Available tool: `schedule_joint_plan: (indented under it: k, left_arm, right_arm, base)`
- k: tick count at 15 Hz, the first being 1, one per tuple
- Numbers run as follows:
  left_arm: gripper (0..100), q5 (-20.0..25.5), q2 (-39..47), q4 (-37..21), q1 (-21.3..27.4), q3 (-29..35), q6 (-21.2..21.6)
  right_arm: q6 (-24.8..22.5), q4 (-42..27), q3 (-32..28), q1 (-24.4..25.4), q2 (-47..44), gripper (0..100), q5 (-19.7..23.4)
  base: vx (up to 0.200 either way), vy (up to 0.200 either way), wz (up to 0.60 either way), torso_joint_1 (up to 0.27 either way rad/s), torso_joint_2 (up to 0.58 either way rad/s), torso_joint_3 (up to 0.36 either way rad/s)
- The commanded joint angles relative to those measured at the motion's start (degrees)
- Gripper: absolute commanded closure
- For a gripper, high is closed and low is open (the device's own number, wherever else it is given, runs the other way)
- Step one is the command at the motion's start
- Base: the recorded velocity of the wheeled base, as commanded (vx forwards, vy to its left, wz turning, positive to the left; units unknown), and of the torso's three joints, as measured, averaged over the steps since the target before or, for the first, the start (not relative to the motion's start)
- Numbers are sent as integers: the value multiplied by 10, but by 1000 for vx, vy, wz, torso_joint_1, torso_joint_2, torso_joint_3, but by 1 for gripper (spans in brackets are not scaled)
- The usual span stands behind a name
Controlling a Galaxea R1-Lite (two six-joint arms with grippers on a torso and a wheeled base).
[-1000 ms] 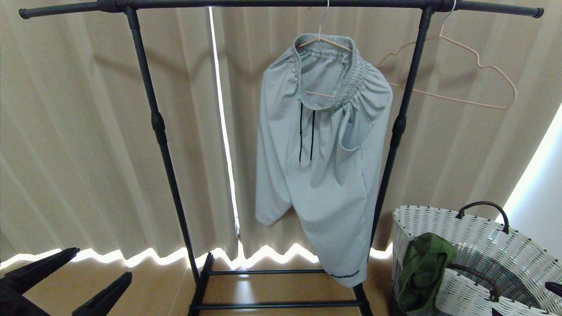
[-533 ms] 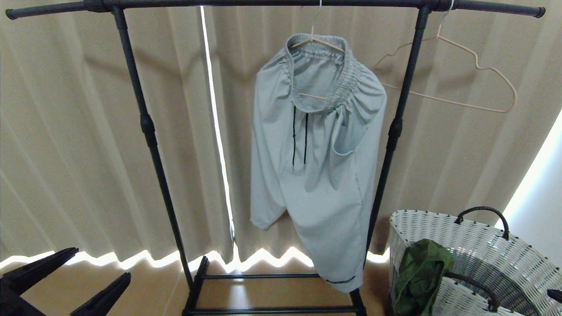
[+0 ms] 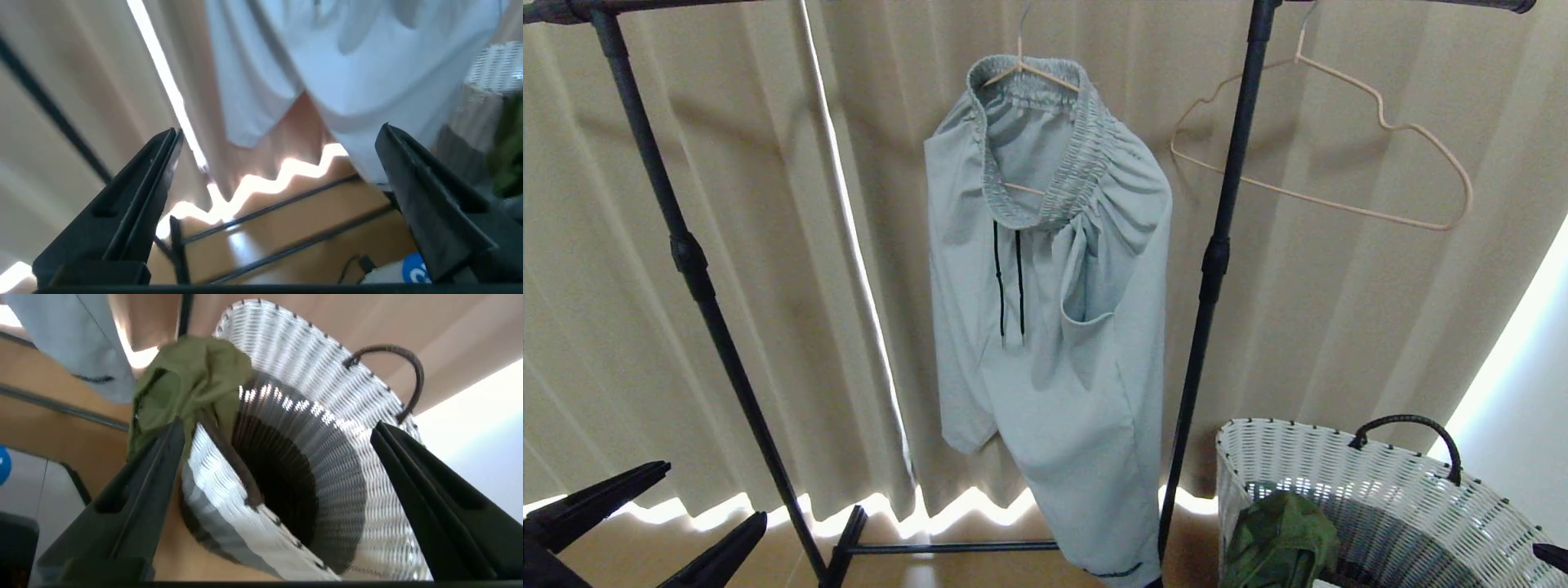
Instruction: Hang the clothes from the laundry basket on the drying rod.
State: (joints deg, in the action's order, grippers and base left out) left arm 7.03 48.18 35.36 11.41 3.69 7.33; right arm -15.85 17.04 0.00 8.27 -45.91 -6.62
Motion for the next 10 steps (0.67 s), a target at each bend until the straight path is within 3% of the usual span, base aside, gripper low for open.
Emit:
schedule_joint_plan:
  k: [1, 6, 10]
  left_arm:
    - [0, 0, -3, -1, 8, 2, -1]
    - [0, -1, 2, -2, 4, 5, -4]
    - [0, -1, 5, -3, 4, 3, -4]
  right_arm:
    - [-1, 1, -1, 0, -42, 0, 0]
    - [-25, 1, -42, 4, -144, 0, 1]
    - [-41, 7, -71, 36, -276, 0, -1]
  base:
    - [0, 0, 0, 0, 0, 0]
    - [0, 0, 0, 0, 0, 0]
    - [0, 0, 0, 0, 0, 0]
